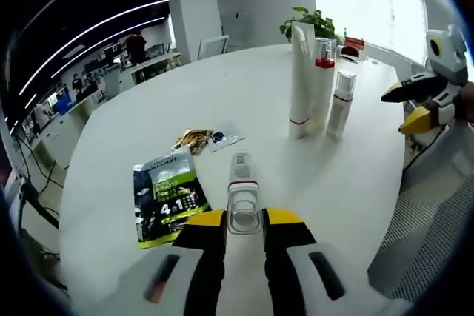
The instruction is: Arrange the skincare products in the storage area until every visible bottle or jar stands upright without overlapping.
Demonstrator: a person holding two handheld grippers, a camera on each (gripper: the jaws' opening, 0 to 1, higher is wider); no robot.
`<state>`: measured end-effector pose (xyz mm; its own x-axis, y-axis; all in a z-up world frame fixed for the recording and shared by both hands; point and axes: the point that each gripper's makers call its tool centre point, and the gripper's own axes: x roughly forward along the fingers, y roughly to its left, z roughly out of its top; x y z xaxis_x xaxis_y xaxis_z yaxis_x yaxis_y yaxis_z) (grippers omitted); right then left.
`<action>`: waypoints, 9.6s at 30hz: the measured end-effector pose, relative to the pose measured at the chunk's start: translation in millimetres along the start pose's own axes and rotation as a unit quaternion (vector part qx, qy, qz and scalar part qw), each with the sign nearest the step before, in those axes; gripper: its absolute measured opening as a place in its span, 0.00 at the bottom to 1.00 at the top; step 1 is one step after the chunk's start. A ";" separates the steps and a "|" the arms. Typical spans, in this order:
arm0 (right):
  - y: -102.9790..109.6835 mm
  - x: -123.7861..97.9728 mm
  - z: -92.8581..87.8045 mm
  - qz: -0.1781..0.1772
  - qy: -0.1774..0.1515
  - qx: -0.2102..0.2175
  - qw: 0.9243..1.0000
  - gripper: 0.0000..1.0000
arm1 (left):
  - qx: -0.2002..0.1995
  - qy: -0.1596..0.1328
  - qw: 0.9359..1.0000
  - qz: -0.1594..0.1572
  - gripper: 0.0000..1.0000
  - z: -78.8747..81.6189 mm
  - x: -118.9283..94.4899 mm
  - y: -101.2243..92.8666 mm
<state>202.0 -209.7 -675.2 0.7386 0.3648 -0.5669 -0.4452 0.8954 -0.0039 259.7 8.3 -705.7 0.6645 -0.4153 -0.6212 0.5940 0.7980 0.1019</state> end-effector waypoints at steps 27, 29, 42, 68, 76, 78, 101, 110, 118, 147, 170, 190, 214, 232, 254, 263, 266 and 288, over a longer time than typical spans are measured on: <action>0.9 -0.2 1.6 0.011 -0.008 0.007 1.000 0.55 | 0.010 0.022 0.998 -0.058 0.18 40.2 -37.0 -13.7; 0.3 -0.3 1.5 0.010 -0.008 0.007 1.000 0.56 | 0.011 0.026 0.997 -0.066 0.18 42.1 -34.5 -14.4; -1.1 -0.8 0.7 0.005 -0.006 0.012 1.000 0.57 | 0.025 0.043 0.995 -0.087 0.19 54.8 -18.4 -11.7; -3.3 0.6 -1.8 0.002 0.001 0.019 1.000 0.58 | 0.019 0.058 0.994 -0.089 0.32 25.5 -10.5 -12.9; -3.5 1.2 -2.6 0.000 0.004 0.018 1.000 0.58 | 0.016 0.050 0.994 -0.092 0.30 15.0 0.7 -14.1; -4.4 1.0 -2.7 -0.002 0.004 0.020 1.000 0.58 | 0.017 0.051 0.994 -0.092 0.31 12.9 2.3 -13.5; -13.7 0.6 -6.8 -0.024 0.012 0.036 0.999 0.58 | 0.061 0.003 0.985 -0.162 0.17 10.6 37.0 -30.1; -16.1 0.2 -7.7 -0.033 0.014 0.034 0.999 0.58 | 0.095 -0.032 0.970 -0.222 0.16 32.1 56.2 -57.2; -19.4 0.6 -8.3 -0.040 0.014 0.033 0.999 0.62 | 0.114 -0.045 0.958 -0.260 0.16 48.6 70.2 -78.3; -23.3 -1.1 -11.8 -0.050 0.021 0.043 0.998 0.65 | 0.155 -0.060 0.930 -0.327 0.16 78.2 98.9 -124.4; -25.3 -1.2 -13.5 -0.053 0.023 0.052 0.997 0.65 | 0.183 -0.049 0.908 -0.374 0.17 80.5 111.0 -144.9; -23.4 0.4 -12.3 -0.047 0.022 0.049 0.997 0.65 | 0.170 -0.027 0.910 -0.376 0.25 73.2 101.1 -135.5; -14.4 1.4 -8.5 -0.028 0.018 0.022 0.999 0.68 | 0.091 -0.035 0.948 -0.304 0.37 62.9 53.5 -85.6; -5.4 0.5 -7.0 -0.009 0.016 0.001 1.000 0.70 | -0.012 -0.043 0.978 -0.202 0.57 26.8 -3.1 -41.4; 1.3 -0.4 -3.3 0.005 0.010 -0.016 1.000 0.71 | -0.101 -0.043 0.987 -0.116 0.82 -5.3 -65.3 -22.0; 1.3 0.6 -3.3 0.006 0.010 -0.021 1.000 0.71 | -0.122 -0.043 0.987 -0.093 0.93 -15.9 -75.6 -18.2; 1.3 1.5 -3.7 0.007 0.010 -0.023 1.000 0.71 | -0.129 -0.041 0.987 -0.088 0.96 -21.6 -78.2 -19.6; 2.7 1.2 -4.7 0.009 0.014 -0.023 1.000 0.71 | -0.132 -0.035 0.987 -0.082 0.99 -24.0 -75.6 -13.2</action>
<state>199.3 -208.1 -679.8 0.7164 0.3733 -0.5894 -0.4820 0.8756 -0.0312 190.8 39.6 -678.7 0.6037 -0.5705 -0.5569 0.5635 0.7995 -0.2081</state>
